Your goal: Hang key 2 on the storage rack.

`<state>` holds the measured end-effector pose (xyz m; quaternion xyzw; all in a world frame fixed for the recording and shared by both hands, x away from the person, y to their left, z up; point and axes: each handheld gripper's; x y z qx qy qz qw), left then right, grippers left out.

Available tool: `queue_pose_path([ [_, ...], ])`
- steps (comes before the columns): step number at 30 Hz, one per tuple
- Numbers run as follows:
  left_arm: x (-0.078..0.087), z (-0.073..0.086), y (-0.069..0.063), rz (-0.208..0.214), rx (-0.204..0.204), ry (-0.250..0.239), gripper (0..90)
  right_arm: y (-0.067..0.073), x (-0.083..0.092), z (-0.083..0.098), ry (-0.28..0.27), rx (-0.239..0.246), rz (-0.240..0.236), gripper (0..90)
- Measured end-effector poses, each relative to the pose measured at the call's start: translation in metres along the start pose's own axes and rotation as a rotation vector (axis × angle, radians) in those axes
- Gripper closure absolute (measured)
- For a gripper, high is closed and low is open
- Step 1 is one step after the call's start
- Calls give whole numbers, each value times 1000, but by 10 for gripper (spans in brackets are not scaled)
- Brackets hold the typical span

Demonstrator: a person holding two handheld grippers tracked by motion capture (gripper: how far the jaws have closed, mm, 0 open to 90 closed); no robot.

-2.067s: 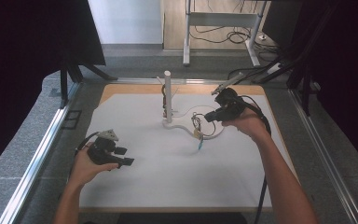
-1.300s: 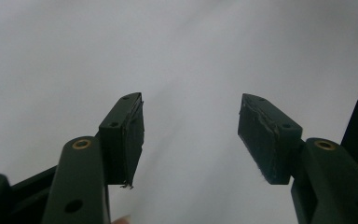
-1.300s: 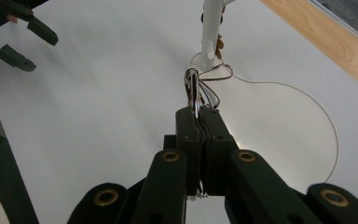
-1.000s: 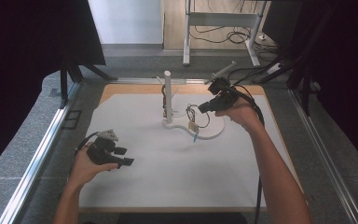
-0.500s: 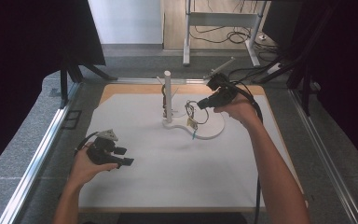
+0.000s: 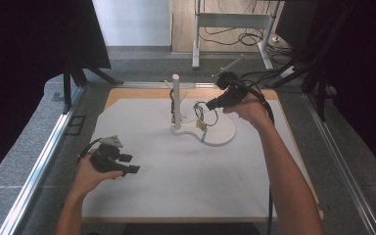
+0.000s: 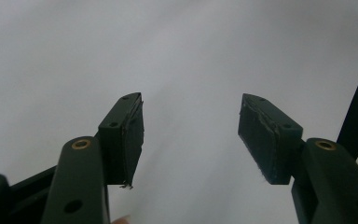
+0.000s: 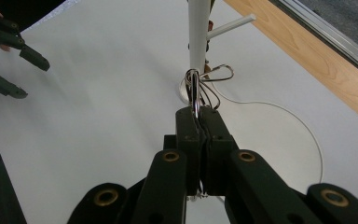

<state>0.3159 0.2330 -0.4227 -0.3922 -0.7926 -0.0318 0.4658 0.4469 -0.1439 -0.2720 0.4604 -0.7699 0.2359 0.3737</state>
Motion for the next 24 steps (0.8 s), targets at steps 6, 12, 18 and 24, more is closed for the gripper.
queue_pose_path([
  [6,0,0,0,2,-3,0,410,-4,-3,-4,9,-6,2,881],
  [12,2,0,0,3,-3,-4,410,-8,-6,-9,12,-13,4,881],
  [18,3,0,1,8,-2,-9,410,-14,-9,-14,14,-24,9,881],
  [24,5,1,1,11,-1,-15,410,-20,-9,-21,6,-31,19,881],
])
Point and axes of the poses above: each handheld gripper's, and its own axes: x roughly backward along the jaws, z roughly out of its underside, y roughly to its left, and after that the axes turned 9 degrees about x, right-handed
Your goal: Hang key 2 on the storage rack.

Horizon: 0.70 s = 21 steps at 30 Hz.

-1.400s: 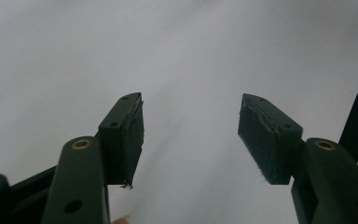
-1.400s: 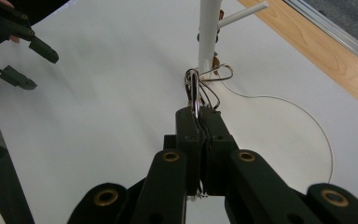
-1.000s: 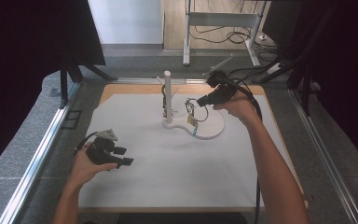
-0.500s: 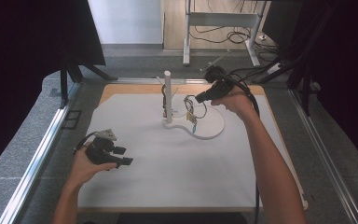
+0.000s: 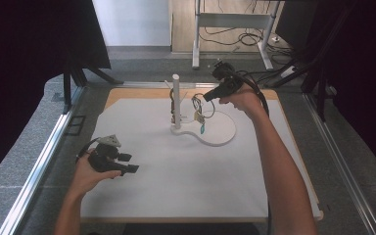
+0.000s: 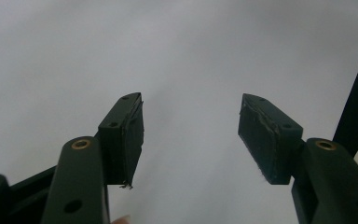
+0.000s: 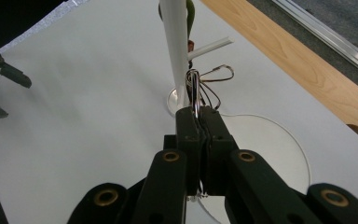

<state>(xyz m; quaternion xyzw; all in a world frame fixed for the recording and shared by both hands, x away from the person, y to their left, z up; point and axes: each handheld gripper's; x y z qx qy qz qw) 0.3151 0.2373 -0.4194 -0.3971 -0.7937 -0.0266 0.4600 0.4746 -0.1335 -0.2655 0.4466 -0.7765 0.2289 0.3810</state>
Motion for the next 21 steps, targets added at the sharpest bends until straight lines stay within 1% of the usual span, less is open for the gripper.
queue_pose_path([
  [4,1,0,0,-1,-2,-5,410,-4,-2,-4,-2,-13,7,881],
  [8,2,0,0,1,-1,-7,409,-8,-7,-5,7,-15,12,881],
  [10,2,0,0,2,-4,-7,410,-10,-9,-6,4,-24,15,881],
  [16,1,0,0,4,-8,-5,409,-17,-18,-8,16,-43,29,881],
  [21,2,0,-1,8,-10,-10,409,-23,-28,-9,14,-56,31,881],
])
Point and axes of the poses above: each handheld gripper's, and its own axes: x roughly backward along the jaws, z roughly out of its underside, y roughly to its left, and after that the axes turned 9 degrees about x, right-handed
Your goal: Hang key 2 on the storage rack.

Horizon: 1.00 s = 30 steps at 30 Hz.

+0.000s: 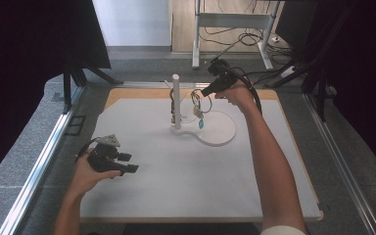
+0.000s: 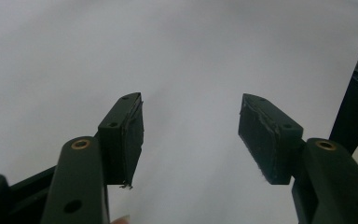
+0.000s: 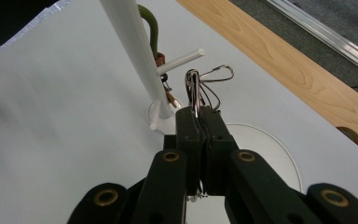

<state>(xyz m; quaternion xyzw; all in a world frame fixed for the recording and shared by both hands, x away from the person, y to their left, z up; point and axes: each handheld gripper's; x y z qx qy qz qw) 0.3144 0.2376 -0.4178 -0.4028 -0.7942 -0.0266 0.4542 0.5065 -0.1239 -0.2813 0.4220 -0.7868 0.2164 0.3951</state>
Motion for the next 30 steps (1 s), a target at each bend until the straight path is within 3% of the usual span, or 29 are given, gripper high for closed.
queue_pose_path([
  [22,1,0,0,5,-5,0,408,-16,-27,-10,-11,-34,33,881],
  [30,0,0,-1,5,-12,5,409,-15,-33,-13,-21,-34,42,880],
])
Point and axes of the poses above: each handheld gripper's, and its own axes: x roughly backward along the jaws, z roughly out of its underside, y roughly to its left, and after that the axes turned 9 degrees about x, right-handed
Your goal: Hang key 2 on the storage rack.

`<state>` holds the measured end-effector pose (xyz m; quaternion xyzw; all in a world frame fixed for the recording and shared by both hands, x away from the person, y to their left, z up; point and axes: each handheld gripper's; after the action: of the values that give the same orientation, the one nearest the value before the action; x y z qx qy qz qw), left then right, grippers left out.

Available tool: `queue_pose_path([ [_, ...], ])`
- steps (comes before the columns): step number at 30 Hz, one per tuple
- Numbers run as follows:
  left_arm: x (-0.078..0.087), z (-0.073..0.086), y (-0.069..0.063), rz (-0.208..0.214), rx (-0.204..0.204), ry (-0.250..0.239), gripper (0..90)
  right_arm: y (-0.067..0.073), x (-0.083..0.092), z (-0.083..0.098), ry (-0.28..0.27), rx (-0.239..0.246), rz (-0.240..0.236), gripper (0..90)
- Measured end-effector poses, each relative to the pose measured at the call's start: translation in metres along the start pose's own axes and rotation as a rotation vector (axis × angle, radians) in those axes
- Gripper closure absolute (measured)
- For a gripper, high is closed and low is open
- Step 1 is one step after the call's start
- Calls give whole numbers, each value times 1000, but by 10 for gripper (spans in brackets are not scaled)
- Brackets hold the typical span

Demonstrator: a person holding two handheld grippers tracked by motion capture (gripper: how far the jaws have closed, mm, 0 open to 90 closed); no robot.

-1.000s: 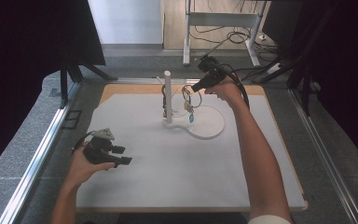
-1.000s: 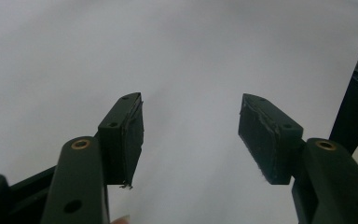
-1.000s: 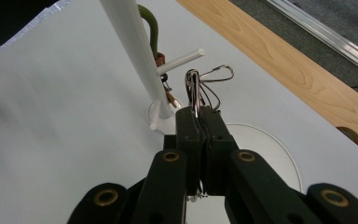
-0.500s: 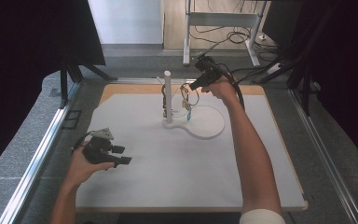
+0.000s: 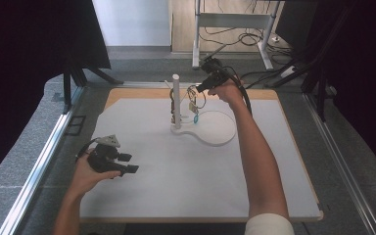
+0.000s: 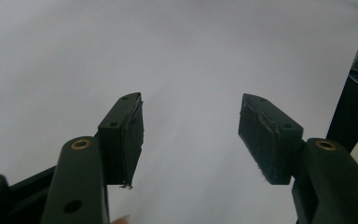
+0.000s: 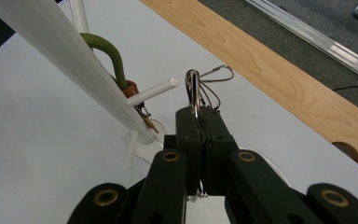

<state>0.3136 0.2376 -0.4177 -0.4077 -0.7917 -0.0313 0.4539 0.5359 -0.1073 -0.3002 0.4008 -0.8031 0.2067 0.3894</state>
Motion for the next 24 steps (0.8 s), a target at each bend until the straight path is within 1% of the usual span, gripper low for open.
queue_pose_path([
  [10,-2,-1,-1,0,0,4,408,10,1,-2,-10,21,9,881],
  [14,-2,-2,-2,2,-3,2,408,14,-1,-5,-5,35,20,880],
  [16,0,-2,-2,2,-5,-2,408,15,-4,-7,-2,31,22,880],
  [19,0,-2,-1,3,1,-11,408,15,-8,-8,1,36,17,880],
  [24,0,-2,0,5,0,-6,408,19,-10,-8,0,35,7,880],
])
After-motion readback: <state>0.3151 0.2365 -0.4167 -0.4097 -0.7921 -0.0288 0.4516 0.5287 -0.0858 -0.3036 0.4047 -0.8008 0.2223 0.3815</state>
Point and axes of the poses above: each handheld gripper's, and its own axes: x roughly backward along the jaws, z roughly out of its underside, y roughly to its left, and after that the axes turned 9 degrees about x, right-handed
